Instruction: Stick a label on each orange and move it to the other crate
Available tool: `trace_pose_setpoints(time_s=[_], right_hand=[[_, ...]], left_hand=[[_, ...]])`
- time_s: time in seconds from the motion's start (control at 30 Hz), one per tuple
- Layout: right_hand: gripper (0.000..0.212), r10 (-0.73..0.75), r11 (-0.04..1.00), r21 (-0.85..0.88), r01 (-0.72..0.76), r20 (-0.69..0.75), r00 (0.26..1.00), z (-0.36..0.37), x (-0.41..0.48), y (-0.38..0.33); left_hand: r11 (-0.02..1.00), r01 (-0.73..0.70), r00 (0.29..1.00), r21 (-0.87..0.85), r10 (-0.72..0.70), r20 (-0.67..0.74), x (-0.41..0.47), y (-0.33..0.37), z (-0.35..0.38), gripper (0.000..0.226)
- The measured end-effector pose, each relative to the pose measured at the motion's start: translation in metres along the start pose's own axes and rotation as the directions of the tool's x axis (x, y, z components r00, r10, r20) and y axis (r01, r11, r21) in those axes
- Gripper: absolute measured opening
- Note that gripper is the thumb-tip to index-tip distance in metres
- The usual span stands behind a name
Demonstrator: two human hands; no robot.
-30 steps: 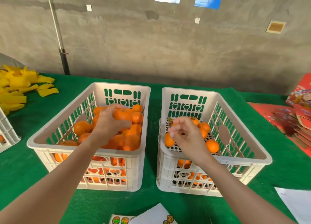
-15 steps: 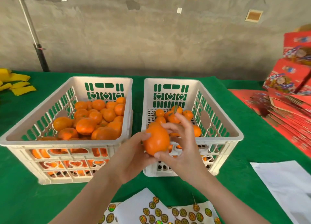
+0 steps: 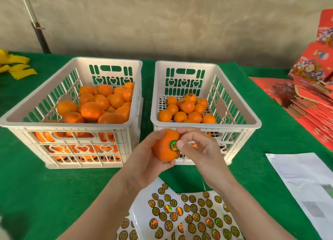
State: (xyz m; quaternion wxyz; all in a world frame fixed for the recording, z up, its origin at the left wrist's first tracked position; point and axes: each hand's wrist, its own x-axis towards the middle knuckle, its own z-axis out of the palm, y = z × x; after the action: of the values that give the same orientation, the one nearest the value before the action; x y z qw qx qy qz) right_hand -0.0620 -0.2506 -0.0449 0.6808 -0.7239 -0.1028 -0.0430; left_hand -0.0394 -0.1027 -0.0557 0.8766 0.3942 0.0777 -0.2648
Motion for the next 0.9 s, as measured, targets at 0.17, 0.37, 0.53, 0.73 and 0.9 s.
trace_pose_setpoints(time_s=[0.17, 0.37, 0.53, 0.73, 0.9], right_hand=[[0.019, -0.033, 0.987, -0.158, 0.041, 0.054, 0.998, -0.003, 0.004, 0.002], [0.017, -0.139, 0.936, -0.318, 0.151, 0.061, 0.988, -0.002, 0.007, 0.002], [0.019, -0.258, 0.892, -0.386, 0.236, -0.004, 0.966, 0.004, 0.005, 0.004], [0.065, -0.037, 0.957, -0.281, 0.068, 0.114, 0.993, 0.004, 0.002, 0.011], [0.077, -0.173, 0.907, -0.364, 0.212, 0.138, 0.975, 0.009, 0.027, 0.005]], left_hand=[[1.000, -0.002, 1.000, -0.013, 0.002, -0.018, -0.002, 0.000, 0.001, 0.040], [1.000, 0.001, 1.000, -0.003, -0.001, -0.021, -0.005, 0.001, 0.002, 0.046], [0.997, -0.054, 0.998, 0.054, 0.055, -0.018, -0.005, 0.001, -0.002, 0.048], [0.983, -0.130, 0.991, 0.130, 0.134, -0.019, -0.005, -0.002, -0.007, 0.040], [0.854, -0.321, 0.933, 0.410, 0.359, -0.016, 0.010, 0.012, 0.013, 0.037]])
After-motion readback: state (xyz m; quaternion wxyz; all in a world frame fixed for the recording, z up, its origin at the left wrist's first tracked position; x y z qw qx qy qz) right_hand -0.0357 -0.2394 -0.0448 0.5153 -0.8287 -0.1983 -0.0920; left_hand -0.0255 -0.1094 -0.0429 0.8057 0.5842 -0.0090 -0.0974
